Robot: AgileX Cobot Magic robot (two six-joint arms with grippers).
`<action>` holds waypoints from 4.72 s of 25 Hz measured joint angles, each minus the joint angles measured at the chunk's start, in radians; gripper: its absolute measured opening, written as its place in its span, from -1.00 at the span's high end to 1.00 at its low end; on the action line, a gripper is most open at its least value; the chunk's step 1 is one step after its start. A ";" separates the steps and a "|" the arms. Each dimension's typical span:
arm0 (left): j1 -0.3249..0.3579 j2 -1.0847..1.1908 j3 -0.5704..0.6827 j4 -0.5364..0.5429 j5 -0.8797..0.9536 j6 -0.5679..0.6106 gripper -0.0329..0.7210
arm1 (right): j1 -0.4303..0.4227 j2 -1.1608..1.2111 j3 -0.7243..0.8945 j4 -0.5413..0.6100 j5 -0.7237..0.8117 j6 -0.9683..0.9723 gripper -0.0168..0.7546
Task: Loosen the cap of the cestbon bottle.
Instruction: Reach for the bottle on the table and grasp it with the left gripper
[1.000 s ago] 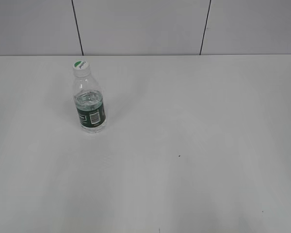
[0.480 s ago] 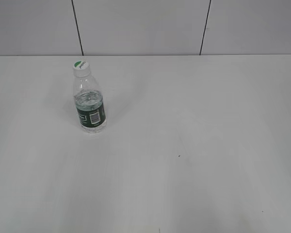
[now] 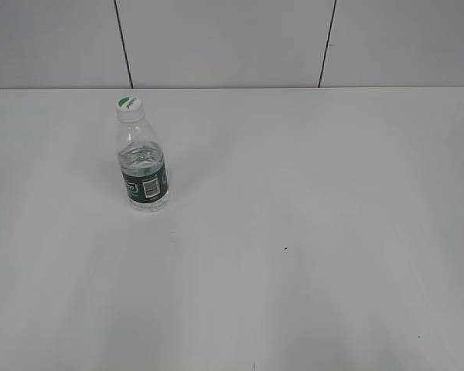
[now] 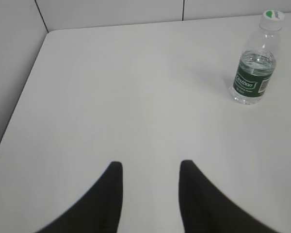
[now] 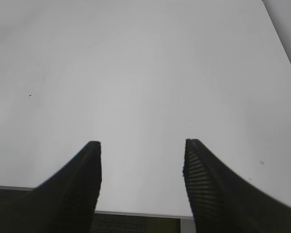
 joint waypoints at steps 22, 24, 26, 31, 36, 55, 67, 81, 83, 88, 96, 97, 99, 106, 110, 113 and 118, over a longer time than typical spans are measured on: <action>0.000 0.395 -0.025 0.027 -0.724 0.000 0.27 | 0.000 0.000 0.000 0.000 0.000 0.000 -0.13; 0.000 0.460 -0.026 0.027 -0.825 0.000 0.27 | 0.000 0.000 0.000 0.000 0.000 0.000 -0.13; 0.000 0.538 -0.027 0.027 -0.916 0.000 0.27 | 0.000 0.000 0.000 0.000 0.000 0.000 -0.13; 0.000 0.750 -0.027 0.045 -1.093 0.000 0.27 | 0.000 0.000 0.000 0.000 0.000 0.000 -0.13; 0.000 1.006 -0.027 0.049 -1.226 0.000 0.27 | 0.000 0.000 0.000 0.000 0.000 0.000 -0.13; 0.168 1.747 -0.038 0.583 -2.120 -0.427 0.27 | 0.000 0.000 0.000 0.000 0.000 0.000 -0.13; 0.249 1.906 -0.054 1.110 -2.272 -0.460 0.27 | 0.000 0.000 0.000 0.000 0.000 0.000 -0.13; 0.249 1.906 -0.060 1.230 -2.273 -0.461 0.27 | 0.000 0.000 0.000 0.000 0.000 0.000 -0.13; 0.249 1.906 -0.060 1.225 -2.273 -0.461 0.26 | 0.000 0.000 0.000 0.000 0.000 0.000 -0.13; 0.249 1.906 -0.060 1.190 -2.273 -0.461 -0.11 | 0.000 0.000 0.000 0.000 0.000 0.000 -0.13; 0.231 1.928 -0.060 1.069 -2.274 -0.461 -0.62 | 0.000 0.000 0.000 0.000 0.000 0.000 -0.13; 0.226 1.937 -0.060 1.049 -2.275 -0.457 -0.62 | 0.000 0.000 0.000 0.000 0.000 0.000 -0.13; 0.222 1.955 -0.061 1.036 -2.275 -0.444 -0.62 | 0.000 0.000 0.000 0.000 0.000 0.000 -0.13; 0.220 2.034 -0.176 1.155 -2.277 -0.437 -0.61 | 0.000 0.000 0.000 0.000 0.000 0.000 -0.13; 0.220 2.083 -0.259 1.285 -2.277 -0.484 -0.61 | 0.000 0.000 0.000 0.000 0.000 0.000 -0.13; 0.212 2.121 -0.315 1.344 -2.277 -0.517 -0.61 | 0.000 0.000 0.000 0.000 0.000 0.000 -0.13; 0.168 2.167 -0.389 1.393 -2.277 -0.566 -0.61 | 0.000 0.000 0.000 0.000 -0.001 0.000 -0.13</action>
